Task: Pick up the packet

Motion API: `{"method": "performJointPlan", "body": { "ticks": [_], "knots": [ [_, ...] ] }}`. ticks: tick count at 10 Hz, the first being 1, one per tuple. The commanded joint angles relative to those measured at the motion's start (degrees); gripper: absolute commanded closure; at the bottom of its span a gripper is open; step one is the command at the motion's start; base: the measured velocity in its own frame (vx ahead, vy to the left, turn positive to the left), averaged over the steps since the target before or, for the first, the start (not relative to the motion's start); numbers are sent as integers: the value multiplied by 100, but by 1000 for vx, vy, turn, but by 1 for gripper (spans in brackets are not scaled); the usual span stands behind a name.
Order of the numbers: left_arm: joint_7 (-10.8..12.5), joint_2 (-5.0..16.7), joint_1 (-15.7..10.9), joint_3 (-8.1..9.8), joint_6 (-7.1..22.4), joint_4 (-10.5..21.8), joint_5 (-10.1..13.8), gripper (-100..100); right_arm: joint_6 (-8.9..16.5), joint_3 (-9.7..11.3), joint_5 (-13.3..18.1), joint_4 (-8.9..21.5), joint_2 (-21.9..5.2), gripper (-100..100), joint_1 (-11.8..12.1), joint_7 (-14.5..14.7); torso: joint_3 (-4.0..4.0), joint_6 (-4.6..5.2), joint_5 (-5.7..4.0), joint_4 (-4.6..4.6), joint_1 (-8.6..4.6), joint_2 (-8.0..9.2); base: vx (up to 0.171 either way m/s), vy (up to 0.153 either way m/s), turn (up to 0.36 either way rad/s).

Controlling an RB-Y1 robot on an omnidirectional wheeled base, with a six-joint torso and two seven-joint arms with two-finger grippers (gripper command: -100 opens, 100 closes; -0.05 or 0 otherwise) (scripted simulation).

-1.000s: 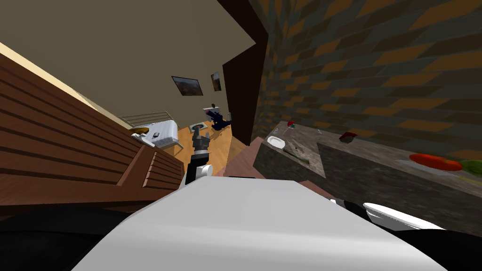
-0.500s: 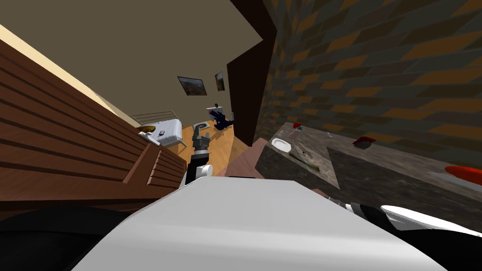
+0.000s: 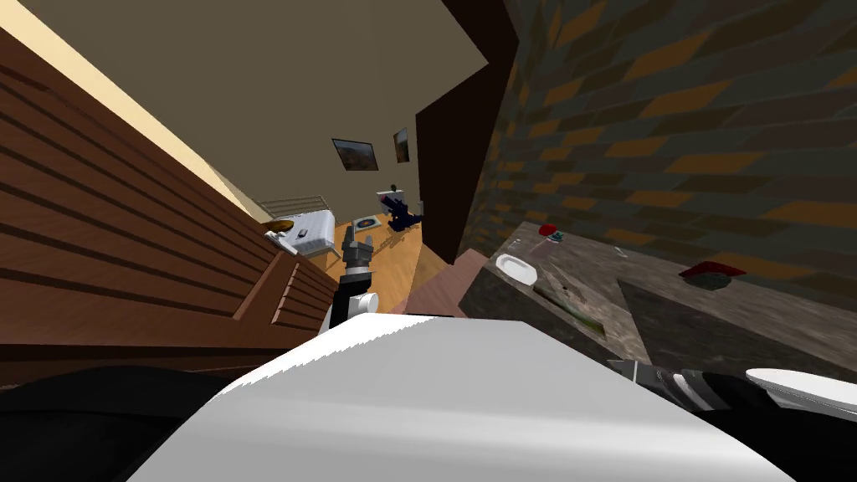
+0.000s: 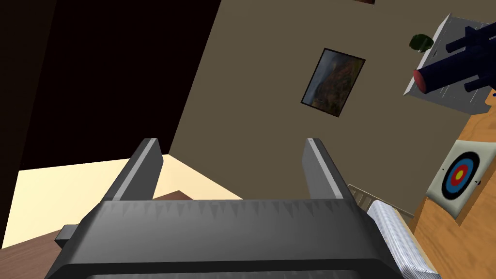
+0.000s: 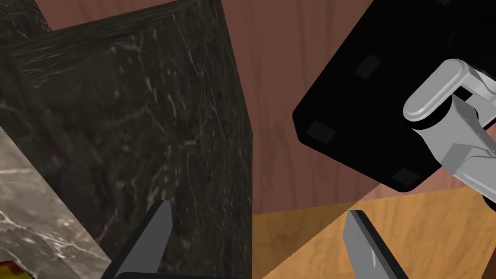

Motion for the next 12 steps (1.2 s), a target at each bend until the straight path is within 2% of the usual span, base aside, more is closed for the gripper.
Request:
{"method": "performJointPlan", "body": {
  "ticks": [1,4,6,7,8,9,10,11,12],
  "knots": [
    [0,0,0,0,0,0,0,0,-3,112,14,141,-241,-100,40,105,0,0,0,0,0,0,126,27,225],
    [0,0,0,0,0,0,0,0,-121,310,-3,445,-539,-100,39,350,-7,0,-2,-3,-10,-12,145,-13,236],
    [0,1,2,2,0,0,0,0,-160,372,-29,476,-505,-100,31,442,-32,0,-9,-12,-40,-55,244,-100,159],
    [0,1,2,2,0,0,0,0,-191,421,-55,451,-405,-100,28,507,-30,2,-13,-12,-44,-49,165,-111,149],
    [0,1,1,2,0,0,0,0,-129,379,-133,386,-505,-100,112,500,-20,2,-14,-9,-48,-33,70,-56,44],
    [0,1,1,1,0,0,0,0,-122,382,-148,375,-504,0,119,526,-2,7,-11,-2,-29,-1,15,-11,-1],
    [0,0,0,1,0,0,0,0,66,393,97,115,-532,-100,45,413,13,8,-6,5,-12,24,57,-42,-288],
    [0,1,2,2,0,0,0,0,66,393,97,115,-532,-100,45,413,15,18,-6,7,-15,24,72,-35,-125],
    [0,0,0,1,0,0,0,0,160,399,219,-16,-546,-100,10,359,12,8,-6,5,-15,21,67,-35,-70]
  ]
}}
